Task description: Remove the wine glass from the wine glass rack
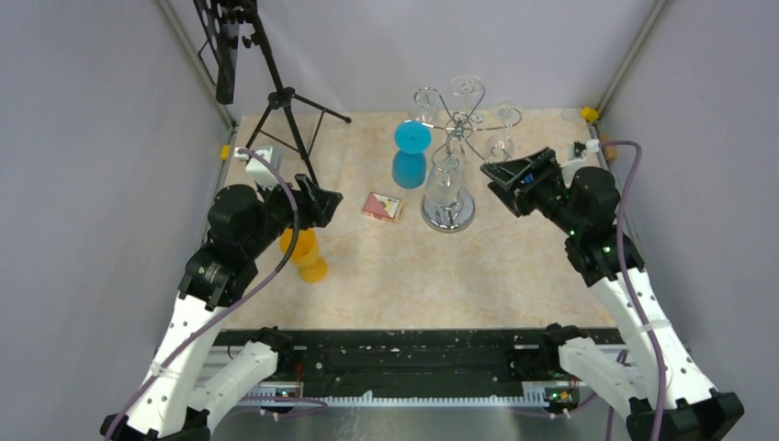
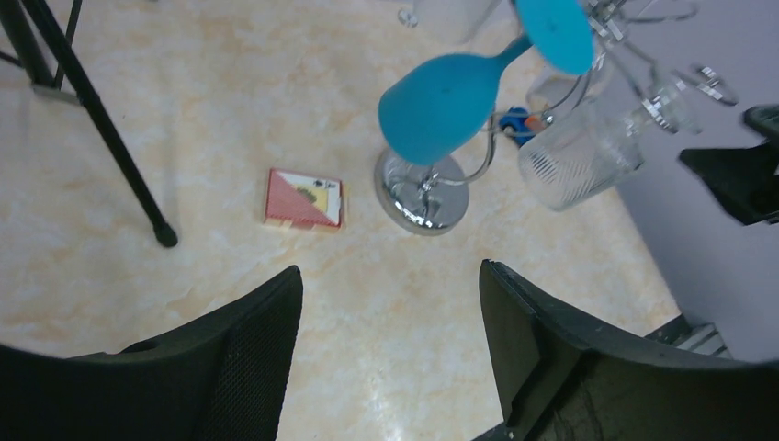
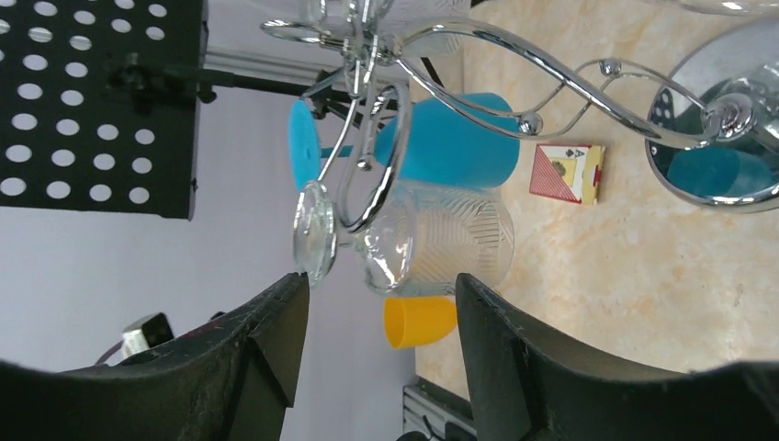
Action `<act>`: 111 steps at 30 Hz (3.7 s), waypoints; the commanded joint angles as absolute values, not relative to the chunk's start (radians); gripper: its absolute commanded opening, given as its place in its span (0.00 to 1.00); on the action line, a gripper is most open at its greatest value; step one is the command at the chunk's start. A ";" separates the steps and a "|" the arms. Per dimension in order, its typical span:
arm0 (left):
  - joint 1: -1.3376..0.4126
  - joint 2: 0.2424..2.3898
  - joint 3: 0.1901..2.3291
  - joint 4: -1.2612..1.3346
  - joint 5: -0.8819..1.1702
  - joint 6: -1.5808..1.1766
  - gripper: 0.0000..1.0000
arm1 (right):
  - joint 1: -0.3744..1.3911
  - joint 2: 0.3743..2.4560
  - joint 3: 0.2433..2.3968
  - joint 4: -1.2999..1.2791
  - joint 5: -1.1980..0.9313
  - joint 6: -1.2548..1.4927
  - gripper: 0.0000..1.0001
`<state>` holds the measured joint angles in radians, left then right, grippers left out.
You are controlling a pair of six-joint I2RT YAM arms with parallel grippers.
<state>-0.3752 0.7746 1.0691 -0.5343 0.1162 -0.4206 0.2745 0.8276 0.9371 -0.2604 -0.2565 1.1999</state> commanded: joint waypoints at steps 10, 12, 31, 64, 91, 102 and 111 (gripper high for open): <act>-0.373 0.751 1.029 -0.232 0.163 -0.530 0.74 | 0.403 0.882 0.984 -0.138 -0.172 1.297 0.59; -0.372 0.754 1.026 -0.233 0.152 -0.532 0.73 | 0.422 0.899 0.990 -0.135 -0.149 1.314 0.58; -0.372 0.770 1.042 -0.210 0.148 -0.493 0.73 | 0.465 0.982 0.992 -0.048 -0.063 1.393 0.42; -0.372 0.771 1.053 -0.246 0.111 -0.464 0.74 | 0.490 0.988 1.016 0.089 -0.003 1.312 0.00; -0.372 0.766 1.039 -0.256 0.113 -0.495 0.74 | 0.499 0.964 1.041 0.022 -0.046 1.392 0.00; -0.373 0.776 1.043 -0.259 0.133 -0.514 0.74 | 0.545 0.976 1.043 0.076 -0.034 1.402 0.00; -0.373 0.774 1.037 -0.254 0.130 -0.523 0.74 | 0.561 1.028 1.062 0.126 -0.035 1.395 0.00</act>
<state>-0.3752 0.7708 1.0317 -0.2771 0.1192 -0.5102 0.5404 1.0161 0.9897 -0.0154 -0.0380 1.3842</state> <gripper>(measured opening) 0.736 0.034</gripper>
